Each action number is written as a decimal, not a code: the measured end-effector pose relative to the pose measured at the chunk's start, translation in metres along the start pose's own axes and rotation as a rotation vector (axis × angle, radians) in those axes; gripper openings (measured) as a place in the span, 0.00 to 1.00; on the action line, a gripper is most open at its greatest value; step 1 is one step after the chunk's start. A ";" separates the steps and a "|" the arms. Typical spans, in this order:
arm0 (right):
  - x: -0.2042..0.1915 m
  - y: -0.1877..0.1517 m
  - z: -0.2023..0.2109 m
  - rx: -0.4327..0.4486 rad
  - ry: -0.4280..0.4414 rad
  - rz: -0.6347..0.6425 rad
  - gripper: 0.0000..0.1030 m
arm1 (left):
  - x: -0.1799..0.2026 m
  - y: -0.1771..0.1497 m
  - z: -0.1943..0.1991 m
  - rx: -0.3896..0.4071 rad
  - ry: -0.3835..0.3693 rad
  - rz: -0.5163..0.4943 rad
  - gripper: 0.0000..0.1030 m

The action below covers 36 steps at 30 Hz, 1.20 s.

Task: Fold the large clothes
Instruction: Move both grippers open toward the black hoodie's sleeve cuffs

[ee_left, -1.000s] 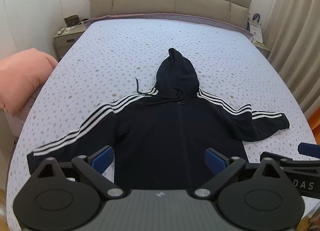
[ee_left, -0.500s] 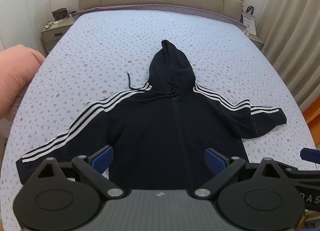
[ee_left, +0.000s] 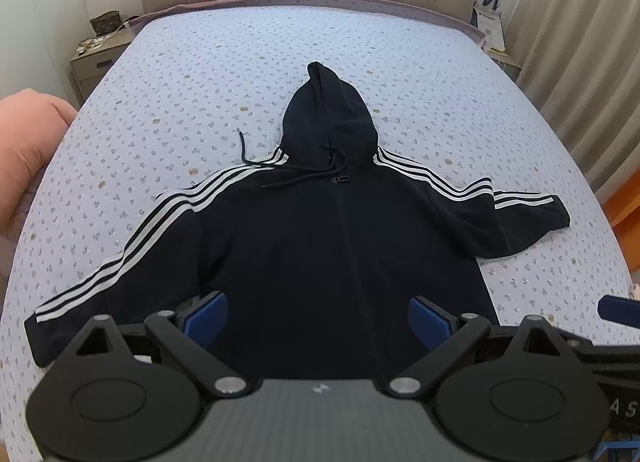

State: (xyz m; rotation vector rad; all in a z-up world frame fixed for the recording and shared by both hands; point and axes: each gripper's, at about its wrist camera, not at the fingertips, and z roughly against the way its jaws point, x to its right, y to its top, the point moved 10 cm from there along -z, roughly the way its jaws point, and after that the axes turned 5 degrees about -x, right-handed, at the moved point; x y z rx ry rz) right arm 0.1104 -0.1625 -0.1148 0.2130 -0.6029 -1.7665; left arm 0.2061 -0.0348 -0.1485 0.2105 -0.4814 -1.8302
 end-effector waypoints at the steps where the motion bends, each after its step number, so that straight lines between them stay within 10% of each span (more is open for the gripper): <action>1: 0.001 0.001 0.000 0.001 0.008 0.000 0.99 | 0.001 -0.001 0.000 -0.003 0.002 0.003 0.95; 36: 0.049 0.022 -0.032 -0.058 0.148 0.091 0.99 | 0.054 -0.022 -0.006 -0.059 0.114 0.150 0.95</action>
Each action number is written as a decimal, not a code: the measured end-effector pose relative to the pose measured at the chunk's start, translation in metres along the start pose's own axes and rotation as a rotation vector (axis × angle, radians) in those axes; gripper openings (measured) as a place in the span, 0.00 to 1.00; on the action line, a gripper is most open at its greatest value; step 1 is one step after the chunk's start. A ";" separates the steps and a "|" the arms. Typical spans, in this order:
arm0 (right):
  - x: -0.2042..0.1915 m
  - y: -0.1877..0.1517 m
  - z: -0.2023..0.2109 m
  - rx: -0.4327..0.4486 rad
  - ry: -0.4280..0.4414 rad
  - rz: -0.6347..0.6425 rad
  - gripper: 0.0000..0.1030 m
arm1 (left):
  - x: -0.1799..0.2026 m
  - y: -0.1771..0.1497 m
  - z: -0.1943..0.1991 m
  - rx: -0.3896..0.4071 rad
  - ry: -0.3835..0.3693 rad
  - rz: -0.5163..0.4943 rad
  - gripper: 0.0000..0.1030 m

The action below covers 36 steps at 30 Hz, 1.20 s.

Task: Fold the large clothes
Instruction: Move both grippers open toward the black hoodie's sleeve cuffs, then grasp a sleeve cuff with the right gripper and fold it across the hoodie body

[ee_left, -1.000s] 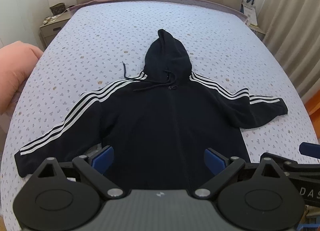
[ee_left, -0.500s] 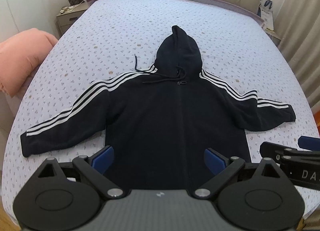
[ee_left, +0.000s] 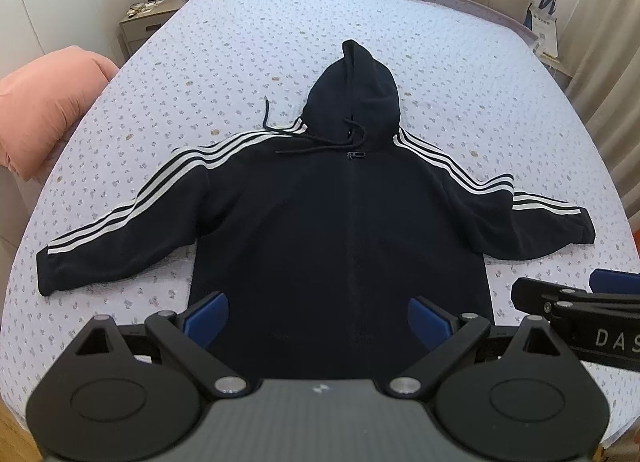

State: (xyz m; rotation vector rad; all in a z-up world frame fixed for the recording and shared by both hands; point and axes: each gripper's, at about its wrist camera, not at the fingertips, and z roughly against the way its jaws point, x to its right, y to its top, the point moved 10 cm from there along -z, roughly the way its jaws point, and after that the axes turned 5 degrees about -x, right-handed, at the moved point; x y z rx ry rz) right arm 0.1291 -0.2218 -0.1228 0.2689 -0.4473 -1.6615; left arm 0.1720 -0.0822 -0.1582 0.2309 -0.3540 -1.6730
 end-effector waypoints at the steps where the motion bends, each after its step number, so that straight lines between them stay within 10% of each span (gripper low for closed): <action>1: 0.004 0.000 -0.002 -0.002 0.003 -0.003 0.99 | 0.004 -0.001 -0.002 -0.002 0.002 0.001 0.95; 11: 0.101 0.007 -0.047 -0.013 -0.031 -0.118 1.00 | 0.038 0.005 -0.032 0.039 0.047 0.028 0.95; 26: 0.415 0.045 -0.165 0.227 -0.170 -0.495 0.96 | 0.062 0.034 -0.122 0.190 0.075 0.128 0.91; 36: 0.537 0.056 -0.260 0.268 -0.237 -0.636 0.94 | 0.074 0.021 -0.205 0.162 0.092 0.138 0.91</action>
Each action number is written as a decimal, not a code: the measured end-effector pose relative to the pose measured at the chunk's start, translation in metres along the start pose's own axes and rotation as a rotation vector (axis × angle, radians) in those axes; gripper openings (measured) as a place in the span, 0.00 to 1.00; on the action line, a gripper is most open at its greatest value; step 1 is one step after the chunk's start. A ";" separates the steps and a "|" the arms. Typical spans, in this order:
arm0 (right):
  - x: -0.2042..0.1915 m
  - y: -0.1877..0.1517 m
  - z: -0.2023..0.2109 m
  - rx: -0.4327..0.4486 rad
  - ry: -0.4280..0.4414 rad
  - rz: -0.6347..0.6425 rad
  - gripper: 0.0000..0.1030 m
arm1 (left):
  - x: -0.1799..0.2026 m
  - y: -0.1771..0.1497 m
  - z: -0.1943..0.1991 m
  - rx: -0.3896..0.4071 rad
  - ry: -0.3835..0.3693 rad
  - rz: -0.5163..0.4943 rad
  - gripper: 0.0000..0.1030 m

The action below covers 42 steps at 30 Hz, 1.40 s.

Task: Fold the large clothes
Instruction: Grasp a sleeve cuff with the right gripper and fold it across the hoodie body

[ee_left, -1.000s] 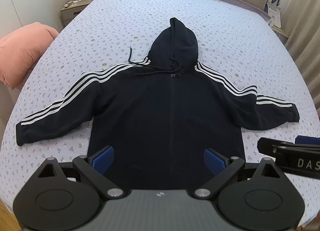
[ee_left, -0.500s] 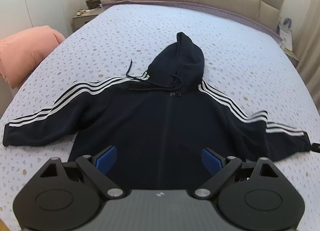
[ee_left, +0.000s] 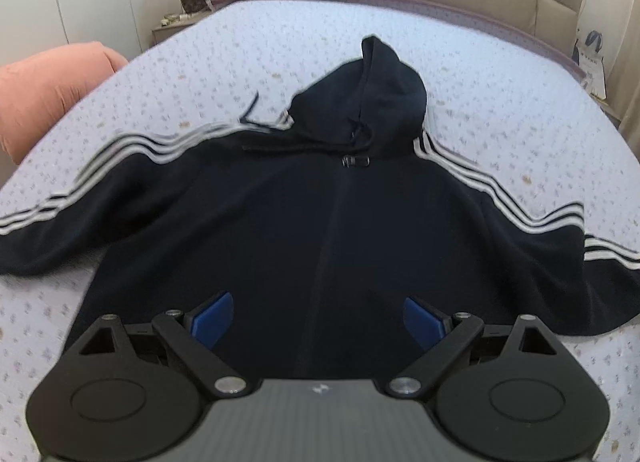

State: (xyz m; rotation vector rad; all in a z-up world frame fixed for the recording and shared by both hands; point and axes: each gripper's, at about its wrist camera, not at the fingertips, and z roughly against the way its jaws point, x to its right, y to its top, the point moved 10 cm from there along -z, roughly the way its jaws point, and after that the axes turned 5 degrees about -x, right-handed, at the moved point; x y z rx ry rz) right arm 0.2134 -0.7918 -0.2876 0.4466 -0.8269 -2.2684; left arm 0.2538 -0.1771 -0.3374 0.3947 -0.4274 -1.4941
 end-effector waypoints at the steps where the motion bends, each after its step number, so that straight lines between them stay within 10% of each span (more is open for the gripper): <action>1: 0.004 0.003 -0.009 0.000 -0.003 -0.008 0.94 | 0.001 -0.003 -0.005 -0.006 -0.001 -0.002 0.91; 7: 0.022 0.004 -0.056 -0.063 0.047 -0.120 0.94 | 0.010 -0.015 -0.024 -0.044 -0.017 -0.010 0.91; 9: 0.012 0.004 -0.053 -0.037 0.066 -0.077 0.74 | 0.015 -0.015 -0.027 -0.049 -0.022 -0.025 0.91; 11: -0.006 0.000 -0.049 -0.047 0.104 -0.017 0.24 | 0.020 -0.014 -0.031 -0.048 -0.030 -0.042 0.91; 12: -0.016 -0.002 -0.047 -0.058 0.140 0.007 0.19 | 0.027 -0.012 -0.035 -0.044 -0.045 -0.056 0.91; 22: 0.011 0.057 0.066 0.268 -0.072 0.071 0.17 | 0.155 0.055 -0.079 0.086 -0.238 -0.222 0.88; 28: 0.042 0.025 0.077 0.237 -0.138 0.031 0.17 | 0.222 0.052 -0.146 -0.017 -0.206 -0.306 0.80; 30: 0.041 0.004 0.064 0.181 -0.130 0.022 0.17 | 0.234 0.038 -0.162 -0.012 -0.128 -0.383 0.94; 36: 0.016 -0.013 0.070 0.166 -0.066 -0.011 0.17 | 0.214 0.044 -0.147 0.009 -0.192 -0.314 0.78; 42: -0.118 -0.017 0.132 0.252 0.147 0.125 0.18 | 0.106 0.057 -0.096 0.073 -0.230 -0.186 0.78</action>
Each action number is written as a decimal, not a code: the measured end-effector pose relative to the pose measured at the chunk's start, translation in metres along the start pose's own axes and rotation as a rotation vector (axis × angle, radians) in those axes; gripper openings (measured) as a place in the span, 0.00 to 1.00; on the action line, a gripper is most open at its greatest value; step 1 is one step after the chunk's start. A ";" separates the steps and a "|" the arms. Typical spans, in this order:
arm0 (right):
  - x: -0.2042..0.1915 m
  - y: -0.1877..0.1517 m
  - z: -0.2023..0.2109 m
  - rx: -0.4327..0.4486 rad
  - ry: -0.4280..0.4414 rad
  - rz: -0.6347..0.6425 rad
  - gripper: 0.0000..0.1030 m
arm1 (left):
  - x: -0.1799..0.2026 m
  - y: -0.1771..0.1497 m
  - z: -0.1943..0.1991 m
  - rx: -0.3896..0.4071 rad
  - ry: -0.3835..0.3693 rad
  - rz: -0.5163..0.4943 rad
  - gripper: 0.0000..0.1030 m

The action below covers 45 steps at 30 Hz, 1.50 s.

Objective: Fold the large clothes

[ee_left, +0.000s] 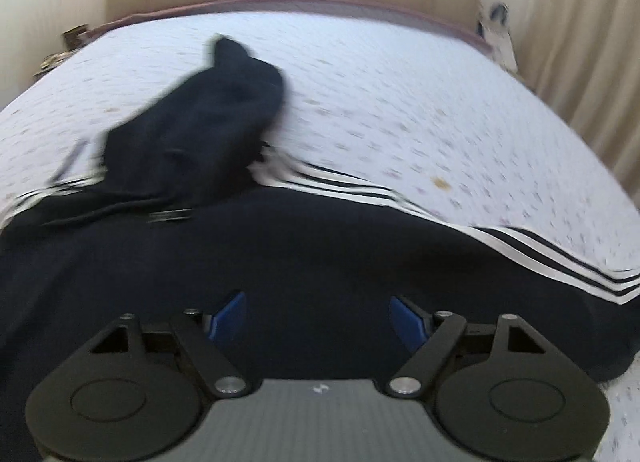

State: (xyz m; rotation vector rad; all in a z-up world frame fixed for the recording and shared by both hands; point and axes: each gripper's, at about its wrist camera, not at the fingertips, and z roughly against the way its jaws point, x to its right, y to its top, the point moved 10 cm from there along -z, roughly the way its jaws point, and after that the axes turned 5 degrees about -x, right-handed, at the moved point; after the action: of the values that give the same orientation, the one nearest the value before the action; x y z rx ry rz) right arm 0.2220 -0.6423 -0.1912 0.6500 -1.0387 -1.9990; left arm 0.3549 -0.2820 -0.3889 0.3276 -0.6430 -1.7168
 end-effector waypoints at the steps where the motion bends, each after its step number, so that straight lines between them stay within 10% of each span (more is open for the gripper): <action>1: -0.030 -0.001 0.008 0.007 0.054 0.015 0.18 | -0.020 -0.003 0.012 0.005 0.003 0.019 0.78; 13: -0.430 -0.121 0.072 -0.136 0.633 0.210 0.20 | -0.263 -0.021 0.112 0.055 0.200 0.230 0.80; 15: -0.471 -0.153 0.075 -0.190 0.682 0.268 0.38 | -0.289 -0.029 0.117 0.052 0.195 0.257 0.81; 16: -0.487 -0.172 0.074 -0.249 0.708 0.306 0.70 | -0.303 -0.032 0.115 0.045 0.188 0.272 0.81; 21: -0.462 -0.199 0.063 -0.304 0.609 0.371 0.75 | -0.337 -0.043 0.097 0.008 0.083 0.286 0.80; 25: -0.373 -0.188 0.021 -0.310 0.311 0.332 0.26 | -0.325 -0.034 0.078 0.001 -0.061 0.251 0.80; 31: -0.301 -0.172 -0.023 -0.325 0.058 0.260 0.23 | -0.293 -0.013 0.020 -0.113 -0.207 0.249 0.78; 34: -0.298 -0.190 -0.038 -0.395 0.019 0.285 0.23 | -0.284 -0.019 -0.012 -0.229 -0.229 0.284 0.67; 37: -0.302 -0.209 -0.042 -0.442 0.015 0.297 0.23 | -0.274 -0.008 -0.017 -0.175 -0.230 0.222 0.12; 45: -0.334 -0.202 -0.003 -0.378 0.143 0.279 0.24 | -0.296 0.043 0.059 0.105 -0.244 0.244 0.09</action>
State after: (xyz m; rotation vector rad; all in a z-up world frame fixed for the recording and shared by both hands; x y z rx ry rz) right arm 0.3328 -0.2967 -0.3346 0.4109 -0.6048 -1.8068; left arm 0.4308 0.0110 -0.3526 0.1065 -0.9151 -1.5025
